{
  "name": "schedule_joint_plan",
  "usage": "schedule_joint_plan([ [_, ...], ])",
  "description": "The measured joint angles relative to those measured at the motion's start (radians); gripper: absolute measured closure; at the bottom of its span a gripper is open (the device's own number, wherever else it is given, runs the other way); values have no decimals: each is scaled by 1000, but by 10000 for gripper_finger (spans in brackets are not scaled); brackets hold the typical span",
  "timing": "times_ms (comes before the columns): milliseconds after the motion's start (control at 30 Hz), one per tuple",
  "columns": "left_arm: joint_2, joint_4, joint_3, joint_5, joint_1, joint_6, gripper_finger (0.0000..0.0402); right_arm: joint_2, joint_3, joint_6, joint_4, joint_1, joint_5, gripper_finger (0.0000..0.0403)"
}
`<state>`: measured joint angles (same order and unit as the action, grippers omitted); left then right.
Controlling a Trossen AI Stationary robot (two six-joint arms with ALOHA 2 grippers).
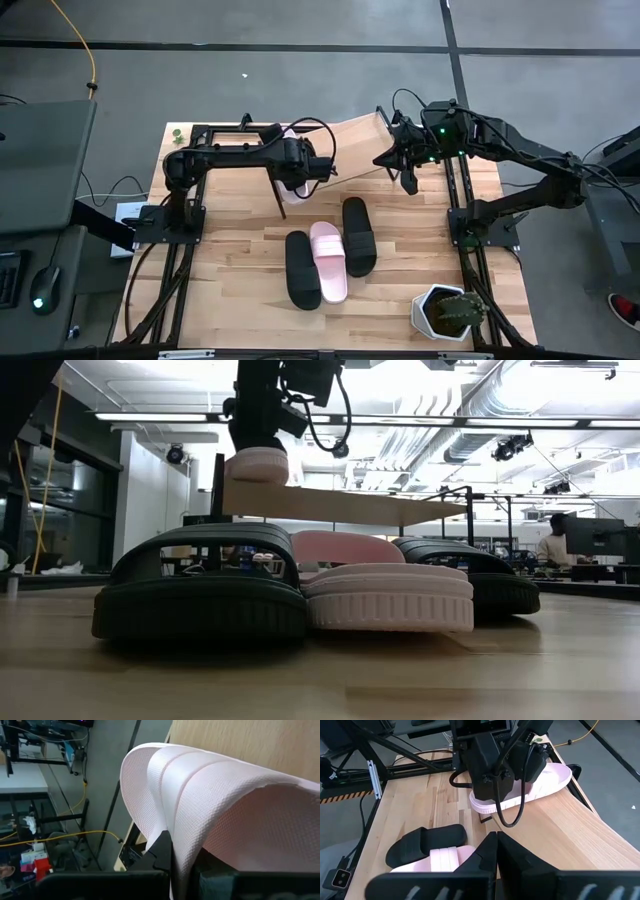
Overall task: Pick and place slides into the shelf
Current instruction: Put the left pink slide on the shelf
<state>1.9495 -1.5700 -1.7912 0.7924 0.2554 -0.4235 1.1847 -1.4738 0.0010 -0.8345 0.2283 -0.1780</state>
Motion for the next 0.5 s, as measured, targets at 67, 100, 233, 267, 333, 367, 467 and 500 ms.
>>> schedule_joint_plan([
  [67,-1,0,0,-9,0,0,397,0,0,1,0,0,0,402],
  [100,-1,0,0,-15,0,0,395,0,0,1,0,0,0,402],
  [233,-1,-1,-1,-22,0,7,367,0,0,1,0,0,0,402],
  [267,-1,-1,-1,-22,0,10,356,0,0,1,0,0,0,402],
  [333,-1,-1,-1,-26,0,17,333,0,0,1,0,0,0,402],
  [367,-1,-1,-1,-26,0,17,321,0,0,1,0,0,0,402],
  [467,-1,-1,-1,-29,0,23,287,0,0,0,0,0,0,402],
  [500,-1,-1,-1,-32,0,28,278,0,0,1,0,0,0,402],
])
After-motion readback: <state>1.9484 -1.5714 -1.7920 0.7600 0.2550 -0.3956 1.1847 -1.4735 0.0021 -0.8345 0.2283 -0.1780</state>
